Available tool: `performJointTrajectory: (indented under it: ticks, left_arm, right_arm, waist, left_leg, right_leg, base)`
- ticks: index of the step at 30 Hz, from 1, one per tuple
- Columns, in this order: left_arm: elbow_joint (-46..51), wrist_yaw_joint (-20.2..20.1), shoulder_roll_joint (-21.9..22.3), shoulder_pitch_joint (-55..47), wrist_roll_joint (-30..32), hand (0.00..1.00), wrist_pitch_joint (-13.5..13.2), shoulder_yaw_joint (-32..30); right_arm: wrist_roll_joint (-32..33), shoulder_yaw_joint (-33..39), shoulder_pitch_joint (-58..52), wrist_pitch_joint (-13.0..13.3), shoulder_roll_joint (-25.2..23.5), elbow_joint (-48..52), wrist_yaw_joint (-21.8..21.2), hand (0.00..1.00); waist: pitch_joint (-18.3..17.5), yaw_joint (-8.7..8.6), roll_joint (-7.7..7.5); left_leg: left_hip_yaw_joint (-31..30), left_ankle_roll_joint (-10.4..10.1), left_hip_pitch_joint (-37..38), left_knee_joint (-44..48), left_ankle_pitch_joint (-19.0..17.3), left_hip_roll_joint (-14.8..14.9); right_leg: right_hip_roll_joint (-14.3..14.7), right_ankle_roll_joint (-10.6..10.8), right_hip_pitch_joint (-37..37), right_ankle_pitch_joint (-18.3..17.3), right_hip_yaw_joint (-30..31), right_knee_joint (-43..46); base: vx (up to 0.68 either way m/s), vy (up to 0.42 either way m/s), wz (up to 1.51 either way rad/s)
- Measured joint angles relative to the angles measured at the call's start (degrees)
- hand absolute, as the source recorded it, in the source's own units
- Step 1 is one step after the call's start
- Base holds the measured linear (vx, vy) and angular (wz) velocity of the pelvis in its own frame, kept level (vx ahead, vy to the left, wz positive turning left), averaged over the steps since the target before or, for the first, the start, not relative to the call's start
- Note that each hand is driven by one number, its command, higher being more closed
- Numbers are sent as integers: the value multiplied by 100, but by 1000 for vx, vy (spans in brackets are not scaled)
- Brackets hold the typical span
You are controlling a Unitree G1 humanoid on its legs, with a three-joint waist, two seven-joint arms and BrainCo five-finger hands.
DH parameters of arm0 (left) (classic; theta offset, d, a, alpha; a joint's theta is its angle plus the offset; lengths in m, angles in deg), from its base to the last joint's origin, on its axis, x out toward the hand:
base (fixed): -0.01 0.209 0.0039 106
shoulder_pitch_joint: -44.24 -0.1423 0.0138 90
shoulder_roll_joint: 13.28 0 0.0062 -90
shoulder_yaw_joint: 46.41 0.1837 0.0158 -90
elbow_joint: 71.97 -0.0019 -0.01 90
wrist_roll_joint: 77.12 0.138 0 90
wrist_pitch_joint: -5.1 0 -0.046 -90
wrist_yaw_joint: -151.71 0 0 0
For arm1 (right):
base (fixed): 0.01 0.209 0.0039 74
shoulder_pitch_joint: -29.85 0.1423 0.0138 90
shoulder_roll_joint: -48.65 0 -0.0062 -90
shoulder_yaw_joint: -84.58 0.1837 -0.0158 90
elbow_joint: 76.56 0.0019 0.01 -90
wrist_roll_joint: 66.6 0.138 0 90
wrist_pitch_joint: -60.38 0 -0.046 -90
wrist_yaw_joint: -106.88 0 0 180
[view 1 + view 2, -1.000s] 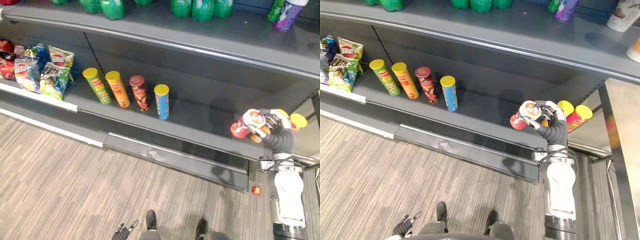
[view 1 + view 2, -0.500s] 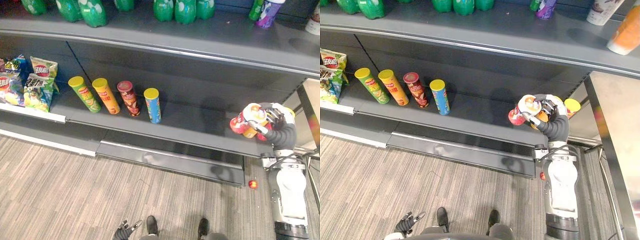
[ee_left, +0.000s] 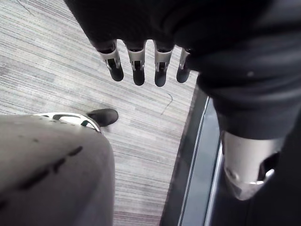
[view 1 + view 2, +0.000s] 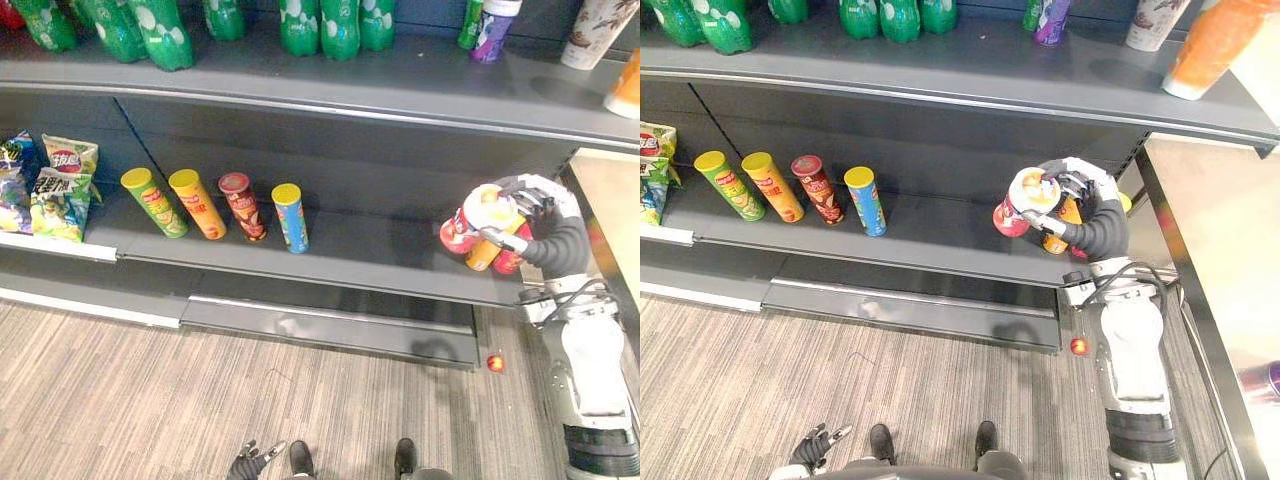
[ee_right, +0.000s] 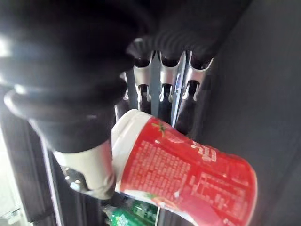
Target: Put the gum and the chips on the shelf.
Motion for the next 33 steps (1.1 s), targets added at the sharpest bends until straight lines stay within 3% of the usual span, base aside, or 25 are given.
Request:
performJointTrajectory:
  ticks: [10,23,33]
  left_arm:
    - [-2,-6,-87,-6,-1,0,-3,114]
    - [6,-56,-211,-13,-5,0,79,363]
    - [6,-60,-240,-9,-25,0,114,437]
  right_arm:
    - [316,-153,666,-2,601,41,-118,100]
    - [376,-318,2938,-264,1796,-1982,342,100]
    - [374,-816,4074,-482,1980,-3010,599,100]
  waist:
    - [-107,-11,-170]
    - [-157,2,-237]
    - [-157,19,-237]
  left_leg:
    - [75,18,81,-6,29,-8]
    - [55,42,84,-10,93,-2]
    - [50,50,69,-12,128,-4]
  right_leg:
    - [0,3,8,76,133,-9]
    - [16,0,14,146,141,-50]
    - [25,-1,29,213,146,-127]
  base:
    - [11,1,-6]
    - [0,0,0]
    - [0,0,0]
